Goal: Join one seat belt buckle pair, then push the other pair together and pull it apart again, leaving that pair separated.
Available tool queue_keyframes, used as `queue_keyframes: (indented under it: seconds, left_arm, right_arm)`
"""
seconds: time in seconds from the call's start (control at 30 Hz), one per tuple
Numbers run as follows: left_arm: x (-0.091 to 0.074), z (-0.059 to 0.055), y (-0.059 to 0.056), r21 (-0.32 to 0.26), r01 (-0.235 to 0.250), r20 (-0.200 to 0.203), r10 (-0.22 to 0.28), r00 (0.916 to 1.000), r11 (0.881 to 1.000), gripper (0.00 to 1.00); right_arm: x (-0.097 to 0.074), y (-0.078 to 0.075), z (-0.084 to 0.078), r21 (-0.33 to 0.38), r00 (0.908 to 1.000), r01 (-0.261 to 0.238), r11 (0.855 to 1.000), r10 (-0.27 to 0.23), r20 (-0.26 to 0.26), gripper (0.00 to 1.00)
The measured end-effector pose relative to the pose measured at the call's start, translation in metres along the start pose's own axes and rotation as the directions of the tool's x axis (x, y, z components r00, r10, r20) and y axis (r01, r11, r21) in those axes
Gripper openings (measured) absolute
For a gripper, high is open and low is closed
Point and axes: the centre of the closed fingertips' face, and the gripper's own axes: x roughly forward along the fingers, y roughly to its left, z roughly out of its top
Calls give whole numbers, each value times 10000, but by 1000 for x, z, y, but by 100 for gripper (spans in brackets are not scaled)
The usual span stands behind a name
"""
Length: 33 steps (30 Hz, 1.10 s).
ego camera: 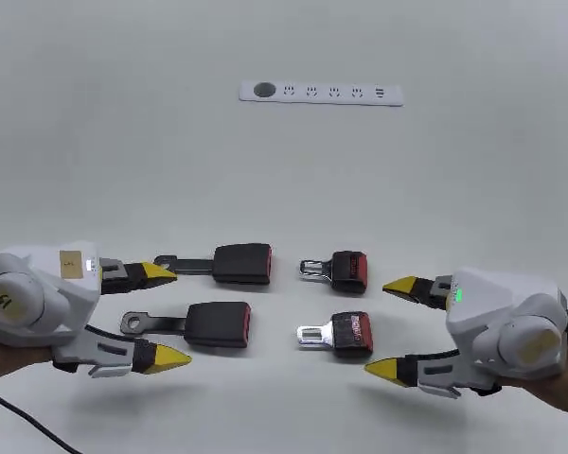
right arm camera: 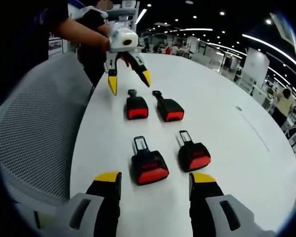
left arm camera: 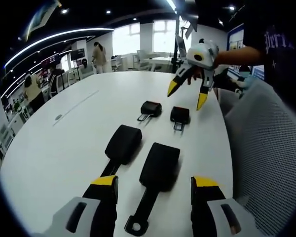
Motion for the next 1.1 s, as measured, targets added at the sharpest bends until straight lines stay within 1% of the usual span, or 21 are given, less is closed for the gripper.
queue_keyframes:
  seconds: [0.23,0.4,0.53,0.7,0.93,1.0,1.07,1.1]
  left_arm:
    - [10,-1,-2,437,544,-362,-528,9979,9976,53]
    - [16,-3,-1,717,796,-604,-753,9953,9943,51]
    - [20,-4,-1,859,1009,-748,-946,9927,9912,50]
    - [25,-5,-5,1008,1354,-983,-1255,9872,9857,47]
    - [32,-8,-6,1221,1718,-1250,-1566,9797,9775,40]
    - [33,-10,-6,1328,1859,-1410,-1671,9758,9736,36]
    - [33,-13,-7,1431,1942,-1655,-1700,9714,9705,33]
    - [34,-13,-6,1510,1914,-1633,-1665,9724,9698,33]
  right_arm:
    - [7,8,0,-363,9988,-464,9983,458,-162,47]
    - [11,8,-2,-601,9978,-609,9963,592,-304,42]
    - [15,8,-5,-838,9969,-687,9941,652,-432,36]
    - [20,8,-6,-976,9960,-796,9920,752,-486,36]
    - [27,9,-7,-1264,9938,-1002,9869,931,-610,33]
    - [27,10,-8,-1340,9929,-1050,9854,963,-699,32]
    - [28,10,-9,-1398,9926,-1060,9845,964,-740,32]
    - [27,10,-9,-1400,9926,-1062,9844,965,-743,32]
